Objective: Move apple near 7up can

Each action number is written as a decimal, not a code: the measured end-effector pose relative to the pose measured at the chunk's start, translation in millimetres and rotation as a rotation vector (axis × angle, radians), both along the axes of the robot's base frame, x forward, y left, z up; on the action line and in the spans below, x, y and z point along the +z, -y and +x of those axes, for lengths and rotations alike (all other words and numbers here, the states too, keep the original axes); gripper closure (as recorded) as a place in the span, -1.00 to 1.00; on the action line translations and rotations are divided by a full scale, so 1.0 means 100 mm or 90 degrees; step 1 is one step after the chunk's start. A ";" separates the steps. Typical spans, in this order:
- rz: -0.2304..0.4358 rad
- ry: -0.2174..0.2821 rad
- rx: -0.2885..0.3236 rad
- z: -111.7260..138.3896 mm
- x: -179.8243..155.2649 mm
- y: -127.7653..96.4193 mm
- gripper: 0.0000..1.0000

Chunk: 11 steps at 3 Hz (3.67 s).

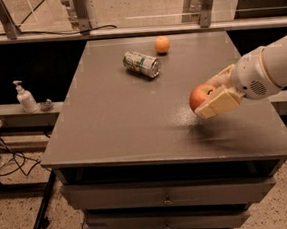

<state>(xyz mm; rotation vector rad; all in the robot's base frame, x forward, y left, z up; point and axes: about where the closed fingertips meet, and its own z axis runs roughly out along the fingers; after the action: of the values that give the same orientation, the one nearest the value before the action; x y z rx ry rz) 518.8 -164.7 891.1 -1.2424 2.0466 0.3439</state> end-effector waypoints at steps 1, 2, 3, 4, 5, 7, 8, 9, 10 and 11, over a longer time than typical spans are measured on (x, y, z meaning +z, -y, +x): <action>-0.001 0.005 -0.007 -0.01 0.04 0.01 1.00; 0.004 0.030 -0.007 0.25 0.07 -0.08 1.00; 0.006 0.047 0.000 0.69 0.02 -0.19 1.00; -0.003 0.050 0.001 1.09 -0.08 -0.19 1.00; -0.009 0.054 0.001 1.41 -0.14 -0.17 1.00; -0.008 0.058 0.008 1.82 -0.16 -0.28 1.00; 0.005 0.043 0.013 1.92 -0.23 -0.44 1.00; 0.006 0.024 0.014 1.97 -0.31 -0.53 0.66; 0.007 0.014 0.011 2.00 -0.35 -0.56 0.19; 0.007 0.007 0.009 2.01 -0.38 -0.57 -0.27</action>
Offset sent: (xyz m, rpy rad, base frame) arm 0.0687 0.0175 0.0115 0.0225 -0.1132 -0.0208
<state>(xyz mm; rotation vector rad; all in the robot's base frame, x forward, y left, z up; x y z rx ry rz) 719.8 -108.0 853.5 -1.2501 2.0258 0.3534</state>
